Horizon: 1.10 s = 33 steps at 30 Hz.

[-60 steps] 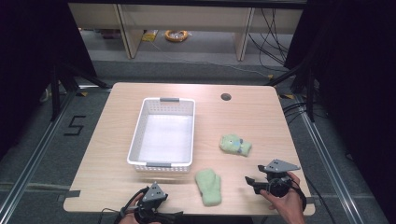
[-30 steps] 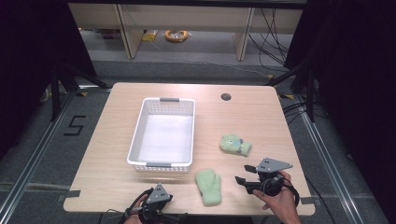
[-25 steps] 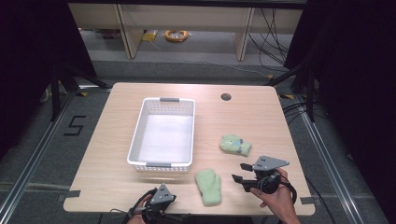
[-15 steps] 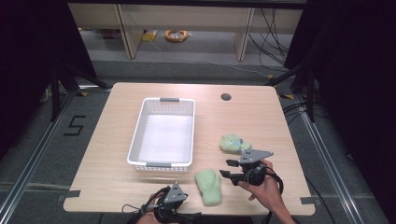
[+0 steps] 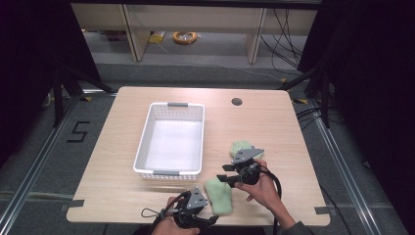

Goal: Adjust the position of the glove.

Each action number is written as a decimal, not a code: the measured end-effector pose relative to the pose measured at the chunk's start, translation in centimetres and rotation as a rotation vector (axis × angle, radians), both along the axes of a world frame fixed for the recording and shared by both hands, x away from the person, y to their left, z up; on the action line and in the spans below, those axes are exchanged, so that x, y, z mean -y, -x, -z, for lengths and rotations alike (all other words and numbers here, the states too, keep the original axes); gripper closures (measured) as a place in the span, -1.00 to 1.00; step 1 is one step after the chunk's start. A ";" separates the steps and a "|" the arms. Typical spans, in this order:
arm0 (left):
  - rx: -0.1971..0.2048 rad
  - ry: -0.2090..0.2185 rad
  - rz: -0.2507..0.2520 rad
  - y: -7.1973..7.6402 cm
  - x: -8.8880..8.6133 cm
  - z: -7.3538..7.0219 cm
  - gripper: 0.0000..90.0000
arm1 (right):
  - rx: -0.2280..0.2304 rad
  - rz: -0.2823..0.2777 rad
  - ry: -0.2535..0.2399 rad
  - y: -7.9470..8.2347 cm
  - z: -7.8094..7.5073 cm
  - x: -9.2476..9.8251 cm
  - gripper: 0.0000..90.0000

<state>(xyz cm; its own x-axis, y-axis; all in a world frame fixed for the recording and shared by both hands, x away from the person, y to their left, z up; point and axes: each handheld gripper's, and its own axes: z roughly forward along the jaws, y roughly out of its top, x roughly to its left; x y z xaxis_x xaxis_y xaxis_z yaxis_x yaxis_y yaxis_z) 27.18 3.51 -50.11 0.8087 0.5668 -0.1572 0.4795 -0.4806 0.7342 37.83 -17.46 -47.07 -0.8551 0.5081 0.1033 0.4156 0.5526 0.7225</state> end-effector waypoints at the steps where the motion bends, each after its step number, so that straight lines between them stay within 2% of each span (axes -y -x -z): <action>1: -0.001 0.001 0.000 0.0 0.3 0.0 -0.18 | -0.003 0.003 -0.003 -0.1 0.2 -0.2 0.24; 4: 0.003 -0.011 0.014 -0.2 1.0 0.2 -0.17 | -0.015 -0.010 0.008 -0.5 0.5 -0.7 0.28; 6: 0.015 -0.044 0.014 -0.3 1.3 0.5 -0.14 | -0.029 -0.042 0.016 -1.0 1.0 -1.2 0.32; 7: 0.015 -0.043 0.020 -0.3 1.5 0.6 -0.14 | -0.029 -0.042 0.016 -1.0 1.0 -1.2 0.32; 8: 0.026 -0.060 0.021 -0.3 1.7 0.8 -0.09 | -0.053 -0.048 0.010 -1.1 1.4 -1.4 0.32; 10: 0.038 -0.054 0.029 -0.3 1.8 0.8 -0.01 | -0.067 -0.043 0.020 -1.0 1.7 -1.7 0.34; 11: 0.043 -0.068 0.034 -0.4 1.7 0.7 -0.01 | -0.067 -0.043 0.020 -1.0 1.7 -1.7 0.34; 12: 0.037 -0.072 0.011 -0.4 1.7 0.8 0.05 | -0.079 -0.047 0.028 -1.0 1.9 -1.7 0.35; 13: 0.038 -0.082 0.026 -0.6 1.6 0.8 0.08 | -0.072 -0.068 0.036 -1.1 2.1 -1.7 0.35; 14: 0.043 -0.083 0.014 -0.6 1.6 0.9 0.11 | -0.090 -0.048 0.036 -1.1 2.2 -1.7 0.35; 16: 0.050 -0.092 0.021 -0.6 1.5 0.9 0.17 | -0.105 -0.041 0.030 -1.1 2.3 -1.7 0.35; 17: 0.052 -0.083 0.027 -0.5 1.5 0.8 0.32 | -0.134 -0.034 0.034 -1.3 2.6 -1.5 0.37; 18: 0.056 -0.091 0.021 -0.5 1.5 0.9 0.40 | -0.144 -0.025 0.039 -1.3 2.7 -1.5 0.39; 20: 0.049 -0.083 0.020 -0.5 1.5 1.0 0.44 | -0.150 -0.026 0.039 -1.4 2.8 -1.4 0.41; 21: 0.054 -0.100 0.026 -0.6 1.4 0.9 0.50 | -0.158 -0.014 0.037 -1.4 2.8 -1.4 0.43; 22: 0.051 -0.095 0.027 -0.6 1.4 1.0 0.63 | -0.183 0.000 0.032 -1.3 2.9 -1.3 0.49; 24: 0.041 -0.087 0.034 -0.6 1.4 0.9 0.70 | -0.179 -0.007 0.022 -1.3 3.0 -1.3 0.56; 25: 0.043 -0.091 0.049 -0.5 1.3 0.8 0.76 | -0.196 0.002 0.007 -1.1 3.1 -1.3 0.65; 26: 0.043 -0.086 0.040 -0.5 1.3 0.9 0.83 | -0.193 0.004 -0.007 -1.1 3.2 -1.0 0.80; 28: 0.053 -0.096 0.044 -0.6 1.1 0.7 0.88 | -0.196 -0.002 -0.016 -1.1 3.2 -0.9 0.83; 29: 0.055 -0.086 0.052 -0.6 1.1 0.7 0.93 | -0.199 0.022 -0.018 -1.0 3.1 -0.8 0.85; 30: 0.045 -0.073 0.044 -0.6 1.0 0.7 0.97 | -0.204 0.023 -0.019 -0.9 3.0 -0.7 0.87; 31: 0.066 -0.095 0.055 -0.7 0.9 0.5 0.98 | -0.199 0.027 -0.030 -0.8 3.0 -0.6 0.88; 32: 0.049 -0.077 0.044 -0.7 0.8 0.6 0.98 | -0.207 0.043 -0.047 -0.7 2.7 -0.4 0.88; 33: 0.070 -0.091 0.027 -0.9 0.6 0.6 0.98 | -0.207 0.043 -0.047 -0.7 2.7 -0.4 0.88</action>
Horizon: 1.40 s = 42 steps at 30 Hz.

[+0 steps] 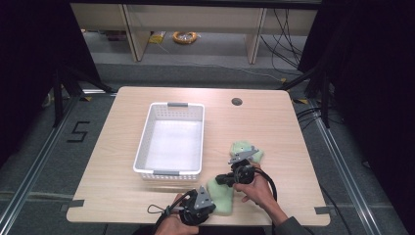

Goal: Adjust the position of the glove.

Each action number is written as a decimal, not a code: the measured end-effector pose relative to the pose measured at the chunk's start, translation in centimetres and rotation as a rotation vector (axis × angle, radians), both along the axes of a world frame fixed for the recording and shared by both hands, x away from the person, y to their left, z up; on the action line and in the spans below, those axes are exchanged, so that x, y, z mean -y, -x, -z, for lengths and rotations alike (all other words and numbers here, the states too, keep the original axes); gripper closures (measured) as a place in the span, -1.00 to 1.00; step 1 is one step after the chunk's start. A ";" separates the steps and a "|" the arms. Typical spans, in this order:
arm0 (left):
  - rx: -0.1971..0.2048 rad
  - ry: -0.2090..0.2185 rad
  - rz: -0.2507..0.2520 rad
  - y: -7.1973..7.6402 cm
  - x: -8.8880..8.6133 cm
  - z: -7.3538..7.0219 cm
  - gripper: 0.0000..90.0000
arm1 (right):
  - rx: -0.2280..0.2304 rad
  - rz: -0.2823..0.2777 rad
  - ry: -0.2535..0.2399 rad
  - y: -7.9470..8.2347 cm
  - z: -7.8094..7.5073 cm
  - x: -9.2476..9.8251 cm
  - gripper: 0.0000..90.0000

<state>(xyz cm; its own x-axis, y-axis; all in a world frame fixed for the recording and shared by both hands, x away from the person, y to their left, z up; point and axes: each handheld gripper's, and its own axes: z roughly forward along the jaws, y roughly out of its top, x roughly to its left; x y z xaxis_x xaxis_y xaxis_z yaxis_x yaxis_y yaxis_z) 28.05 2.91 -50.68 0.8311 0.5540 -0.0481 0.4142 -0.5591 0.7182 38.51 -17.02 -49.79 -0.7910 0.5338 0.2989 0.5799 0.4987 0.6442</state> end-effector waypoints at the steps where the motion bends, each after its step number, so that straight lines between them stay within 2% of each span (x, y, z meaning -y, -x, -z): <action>1: -0.009 0.003 -0.012 -0.1 -0.2 0.1 0.98 | -0.001 0.009 -0.022 0.1 -0.1 0.1 0.89; 3: -0.016 0.019 -0.032 -0.6 -0.7 0.0 0.91 | 0.001 0.041 -0.010 0.1 -0.3 0.5 0.88; 4: -0.016 0.019 -0.032 -0.6 -0.7 0.0 0.84 | 0.001 0.041 -0.010 0.1 -0.3 0.5 0.88; 5: -0.020 0.039 -0.028 -0.5 -0.7 -0.1 0.74 | -0.005 0.058 -0.014 0.1 -0.2 0.7 0.89; 6: -0.023 0.039 -0.026 -0.4 -0.7 -0.3 0.74 | -0.005 0.058 -0.014 0.1 -0.2 0.7 0.89; 10: -0.015 0.025 -0.002 0.2 -0.1 -0.4 0.39 | -0.030 0.097 -0.027 0.1 0.1 0.7 0.88; 11: -0.010 0.010 0.007 0.3 0.1 -0.3 0.34 | -0.035 0.083 -0.031 -0.1 0.1 0.9 0.88; 12: -0.004 0.000 0.008 0.2 0.2 -0.3 0.25 | -0.035 0.098 -0.032 0.0 0.2 1.0 0.88; 13: -0.006 -0.017 0.001 0.1 0.4 -0.1 0.23 | -0.047 0.103 -0.035 0.0 0.3 1.1 0.88; 14: -0.006 -0.017 0.001 0.1 0.4 -0.1 0.23 | -0.047 0.103 -0.035 0.0 0.3 1.1 0.88; 15: 0.008 -0.035 -0.017 0.0 0.5 0.0 0.22 | -0.045 0.113 -0.032 0.1 0.5 1.2 0.88; 16: 0.008 -0.035 -0.017 0.0 0.5 0.0 0.22 | -0.045 0.113 -0.032 0.1 0.5 1.2 0.88; 17: 0.012 -0.040 -0.009 -0.2 0.5 0.1 0.22 | -0.070 0.124 -0.041 0.2 0.4 1.2 0.88; 18: 0.008 -0.035 -0.005 -0.3 0.6 0.2 0.25 | -0.052 0.117 -0.040 0.1 0.5 1.3 0.88; 19: 0.005 -0.048 -0.002 -0.3 0.6 0.2 0.28 | -0.049 0.124 -0.036 0.1 0.5 1.3 0.88; 21: 0.002 -0.048 -0.015 -0.3 0.7 0.3 0.35 | -0.057 0.113 -0.049 0.0 0.6 1.3 0.88; 23: -0.008 -0.025 -0.017 -0.4 0.6 0.2 0.52 | -0.053 0.115 -0.041 0.1 0.6 1.3 0.88; 24: 0.014 -0.042 -0.003 -0.6 0.4 0.1 0.68 | -0.051 0.123 -0.032 0.2 0.5 1.3 0.88; 25: 0.000 -0.028 -0.016 -0.5 0.4 0.1 0.75 | -0.057 0.116 -0.041 0.2 0.5 1.3 0.88; 26: 0.012 -0.043 -0.015 -0.6 0.3 0.1 0.80 | -0.053 0.117 -0.046 0.3 0.5 1.5 0.88; 27: 0.026 -0.053 0.000 -0.7 0.1 -0.1 0.80 | -0.053 0.117 -0.046 0.3 0.5 1.5 0.88; 28: 0.005 -0.038 -0.014 -0.7 0.1 0.0 0.80 | -0.055 0.127 -0.048 0.4 0.4 1.6 0.89; 30: 0.011 -0.039 -0.014 -0.9 -0.3 -0.2 0.81 | -0.052 0.124 -0.064 0.4 0.3 1.8 0.89; 31: 0.011 -0.030 -0.015 -1.1 -0.5 -0.3 0.81 | -0.075 0.145 -0.067 0.8 0.0 1.9 0.89; 32: 0.013 -0.027 -0.023 -1.2 -0.7 -0.5 0.82 | -0.035 0.134 -0.074 0.7 -0.1 2.2 0.89; 33: 0.018 -0.020 -0.028 -1.4 -0.9 -0.6 0.82 | -0.028 0.142 -0.095 1.1 -0.7 2.7 0.89; 34: 0.021 -0.019 -0.028 -1.7 -1.1 -0.8 0.82 | -0.028 0.142 -0.095 1.1 -0.7 2.7 0.89; 35: 0.025 -0.019 -0.034 -1.9 -1.4 -1.1 0.82 | -0.018 0.170 -0.124 1.7 -1.3 3.4 0.89; 37: 0.025 -0.001 -0.028 -2.3 -1.5 -1.2 0.82 | -0.024 0.185 -0.130 2.0 -1.5 3.5 0.89; 38: 0.042 -0.032 -0.019 -2.7 -1.7 -1.5 0.82 | -0.006 0.181 -0.132 2.2 -1.5 3.9 0.89; 39: 0.032 -0.011 -0.029 -3.0 -1.5 -1.4 0.82 | -0.002 0.191 -0.134 3.0 -1.6 4.2 0.89; 40: 0.032 -0.011 -0.029 -3.0 -1.5 -1.4 0.82 | -0.002 0.191 -0.134 3.0 -1.6 4.2 0.89; 41: 0.052 -0.029 -0.017 -3.2 -1.6 -1.5 0.82 | 0.001 0.199 -0.136 3.3 -1.7 4.4 0.89; 42: 0.044 -0.033 -0.015 -3.3 -1.5 -1.6 0.82 | 0.005 0.208 -0.149 3.8 -1.8 4.6 0.89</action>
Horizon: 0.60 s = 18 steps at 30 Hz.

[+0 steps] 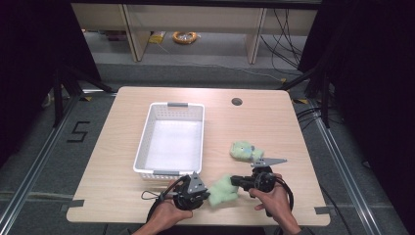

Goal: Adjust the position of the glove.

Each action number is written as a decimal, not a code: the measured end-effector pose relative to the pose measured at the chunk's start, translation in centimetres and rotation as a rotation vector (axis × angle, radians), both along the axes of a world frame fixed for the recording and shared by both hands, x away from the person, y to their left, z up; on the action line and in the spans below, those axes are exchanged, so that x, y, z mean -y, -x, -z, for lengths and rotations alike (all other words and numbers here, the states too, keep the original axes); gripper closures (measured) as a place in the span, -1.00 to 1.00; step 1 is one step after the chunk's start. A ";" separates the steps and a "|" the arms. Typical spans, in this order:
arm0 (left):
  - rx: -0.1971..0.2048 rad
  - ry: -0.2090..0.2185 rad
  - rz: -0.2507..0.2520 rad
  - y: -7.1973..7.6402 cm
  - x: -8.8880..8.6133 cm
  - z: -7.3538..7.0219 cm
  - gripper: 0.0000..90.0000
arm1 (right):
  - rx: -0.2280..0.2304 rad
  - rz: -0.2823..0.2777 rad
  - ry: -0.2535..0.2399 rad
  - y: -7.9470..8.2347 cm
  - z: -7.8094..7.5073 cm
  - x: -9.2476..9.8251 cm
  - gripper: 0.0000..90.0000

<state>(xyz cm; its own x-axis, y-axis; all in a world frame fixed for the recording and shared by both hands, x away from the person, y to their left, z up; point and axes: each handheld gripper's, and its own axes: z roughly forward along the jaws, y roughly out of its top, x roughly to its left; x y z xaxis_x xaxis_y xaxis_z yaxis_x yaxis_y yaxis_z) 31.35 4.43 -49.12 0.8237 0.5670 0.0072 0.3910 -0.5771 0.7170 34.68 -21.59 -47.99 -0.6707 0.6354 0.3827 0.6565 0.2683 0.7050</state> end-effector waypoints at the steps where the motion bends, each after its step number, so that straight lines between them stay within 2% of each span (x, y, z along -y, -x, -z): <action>1: 0.004 0.004 0.001 -0.1 0.1 0.0 0.82 | -0.003 0.008 0.000 0.3 -0.1 0.1 0.89; 3: 0.009 -0.006 0.006 -0.3 0.4 0.1 0.82 | 0.020 0.022 -0.003 1.5 -0.2 0.5 0.89; 4: 0.009 -0.006 0.006 -0.3 0.4 0.1 0.82 | 0.020 0.022 -0.003 1.5 -0.2 0.5 0.89; 5: 0.017 -0.012 0.010 -0.4 0.5 0.1 0.82 | -0.005 0.043 -0.001 2.0 -0.3 0.5 0.89; 6: 0.003 0.005 0.001 -0.4 0.8 0.3 0.82 | 0.012 0.046 0.008 2.2 -0.1 0.7 0.89; 7: 0.018 -0.025 0.017 -0.5 0.9 0.3 0.82 | 0.026 0.039 0.016 2.3 0.2 0.8 0.89; 8: 0.007 -0.011 0.006 -0.5 1.2 0.6 0.82 | 0.000 0.058 0.022 2.8 0.3 0.7 0.89; 9: 0.012 -0.030 0.014 -0.5 1.6 1.0 0.82 | 0.040 0.044 0.065 2.9 0.9 0.9 0.89; 10: 0.012 -0.030 0.014 -0.5 1.6 1.0 0.81 | 0.006 0.066 0.066 3.4 1.1 0.7 0.89; 11: 0.015 -0.036 0.028 -0.6 1.7 1.1 0.81 | 0.031 0.062 0.105 3.4 1.2 0.8 0.88; 12: 0.005 -0.022 0.015 -0.6 1.8 1.2 0.81 | 0.027 0.053 0.120 3.4 1.4 0.9 0.87; 13: 0.017 -0.033 0.023 -0.6 1.8 1.2 0.81 | 0.005 0.040 0.108 3.5 1.6 0.9 0.87; 18: 0.007 -0.033 0.012 -0.7 1.6 1.3 0.80 | 0.001 0.049 0.135 3.8 2.1 0.9 0.73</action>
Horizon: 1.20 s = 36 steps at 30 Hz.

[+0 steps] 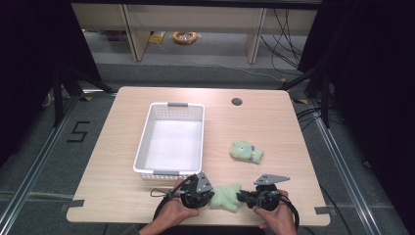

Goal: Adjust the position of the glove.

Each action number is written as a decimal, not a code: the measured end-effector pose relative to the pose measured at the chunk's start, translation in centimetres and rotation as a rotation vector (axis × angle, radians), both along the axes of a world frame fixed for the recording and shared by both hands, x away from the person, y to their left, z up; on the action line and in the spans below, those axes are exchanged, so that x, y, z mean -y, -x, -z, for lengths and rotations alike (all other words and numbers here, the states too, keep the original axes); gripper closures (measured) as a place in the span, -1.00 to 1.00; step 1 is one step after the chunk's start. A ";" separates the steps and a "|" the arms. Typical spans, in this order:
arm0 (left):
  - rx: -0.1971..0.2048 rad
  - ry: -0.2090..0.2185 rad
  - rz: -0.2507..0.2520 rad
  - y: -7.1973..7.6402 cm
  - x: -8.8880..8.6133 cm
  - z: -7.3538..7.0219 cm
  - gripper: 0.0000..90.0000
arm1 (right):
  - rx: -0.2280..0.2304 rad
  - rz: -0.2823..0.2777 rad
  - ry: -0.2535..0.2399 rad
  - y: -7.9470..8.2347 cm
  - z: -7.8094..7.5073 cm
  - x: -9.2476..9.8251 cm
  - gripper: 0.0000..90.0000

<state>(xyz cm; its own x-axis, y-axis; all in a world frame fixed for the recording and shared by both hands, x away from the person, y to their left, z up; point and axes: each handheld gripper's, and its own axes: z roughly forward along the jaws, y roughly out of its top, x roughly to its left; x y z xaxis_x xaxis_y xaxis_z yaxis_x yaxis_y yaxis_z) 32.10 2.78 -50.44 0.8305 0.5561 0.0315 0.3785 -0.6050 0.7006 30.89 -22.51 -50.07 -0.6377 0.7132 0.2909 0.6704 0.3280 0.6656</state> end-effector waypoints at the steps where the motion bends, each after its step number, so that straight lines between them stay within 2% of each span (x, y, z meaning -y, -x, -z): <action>1: -0.006 -0.001 -0.006 0.0 0.0 0.1 0.79 | -0.023 0.028 -0.005 0.3 0.0 -0.2 0.65; 3: -0.005 0.000 0.010 -0.1 -0.2 0.0 0.79 | -0.021 -0.001 0.024 0.0 0.2 0.3 0.50; 5: -0.020 0.018 -0.005 -0.1 -0.2 0.1 0.78 | -0.020 0.012 0.021 0.2 0.2 0.3 0.44; 6: -0.014 0.013 -0.004 -0.1 -0.2 0.1 0.77 | -0.027 0.013 0.017 0.3 0.2 0.2 0.38; 7: -0.011 0.006 0.005 -0.3 -0.3 0.1 0.76 | -0.017 0.013 0.025 0.3 0.1 0.1 0.34; 9: -0.027 0.003 -0.010 -0.3 -0.4 0.2 0.70 | 0.004 0.017 0.040 0.5 -0.1 0.0 0.25; 10: -0.022 0.016 -0.005 -0.3 -0.5 0.2 0.66 | 0.001 0.011 0.032 0.5 -0.2 0.0 0.21; 12: -0.052 0.039 -0.020 -0.3 -0.8 0.1 0.59 | 0.011 0.007 0.013 0.4 -0.4 0.1 0.18; 14: -0.046 0.041 -0.017 -0.4 -1.1 -0.1 0.51 | 0.015 0.021 0.005 0.4 -0.7 0.1 0.15; 15: -0.054 0.050 -0.036 -0.2 -1.2 -0.2 0.47 | 0.016 0.019 -0.006 0.4 -0.9 0.2 0.15; 16: -0.060 0.050 -0.028 -0.2 -1.3 -0.3 0.40 | 0.047 0.015 -0.013 0.1 -1.2 0.6 0.14; 18: -0.075 0.063 -0.019 0.1 -1.5 -0.6 0.36 | 0.048 0.014 -0.014 0.0 -1.4 0.7 0.14; 19: -0.065 0.056 -0.017 0.2 -1.7 -0.6 0.32 | 0.075 0.015 -0.018 -0.1 -1.5 0.8 0.13; 21: -0.068 0.058 -0.016 0.6 -2.0 -0.8 0.26 | 0.079 0.038 -0.014 -0.3 -1.9 1.1 0.13; 22: -0.071 0.069 -0.012 0.8 -2.2 -0.8 0.23 | 0.116 0.026 -0.009 -0.7 -1.9 1.4 0.13; 23: -0.091 0.082 -0.027 1.1 -2.3 -0.9 0.20 | 0.096 0.046 -0.021 -0.8 -2.1 1.4 0.13; 24: -0.094 0.083 -0.037 1.2 -2.6 -0.9 0.15 | 0.120 0.044 -0.004 -1.2 -2.3 1.7 0.13; 25: -0.099 0.091 -0.038 1.3 -2.8 -1.1 0.10 | 0.114 0.062 0.005 -1.5 -2.5 2.0 0.13; 27: -0.106 0.107 -0.044 1.6 -3.1 -1.1 0.05 | 0.152 0.055 0.011 -2.5 -2.7 2.5 0.13; 28: -0.110 0.102 -0.051 1.8 -3.4 -1.2 0.03 | 0.173 0.064 0.025 -3.0 -2.8 2.7 0.13; 29: -0.120 0.124 -0.066 1.9 -3.4 -1.2 -0.05 | 0.167 0.089 0.015 -3.9 -3.0 2.8 0.14; 30: -0.129 0.122 -0.068 2.0 -3.6 -1.2 -0.05 | 0.167 0.089 0.015 -3.9 -3.0 2.8 0.14; 31: -0.128 0.131 -0.070 2.1 -3.8 -1.2 -0.07 | 0.189 0.073 0.035 -4.4 -3.0 3.1 0.14; 32: -0.134 0.128 -0.077 2.2 -3.9 -1.3 -0.10 | 0.171 0.091 0.036 -4.8 -3.2 3.0 0.14; 33: -0.146 0.135 -0.081 2.4 -4.0 -1.2 -0.12 | 0.178 0.088 0.040 -5.3 -3.2 3.0 0.15; 34: -0.133 0.116 -0.071 2.4 -4.2 -1.2 -0.15 | 0.184 0.089 0.056 -6.0 -3.2 3.1 0.15; 35: -0.145 0.136 -0.075 2.6 -4.1 -1.2 -0.17 | 0.198 0.091 0.084 -7.0 -3.1 3.1 0.15; 36: -0.150 0.140 -0.079 2.7 -4.1 -1.1 -0.18 | 0.196 0.089 0.090 -7.6 -3.1 3.2 0.16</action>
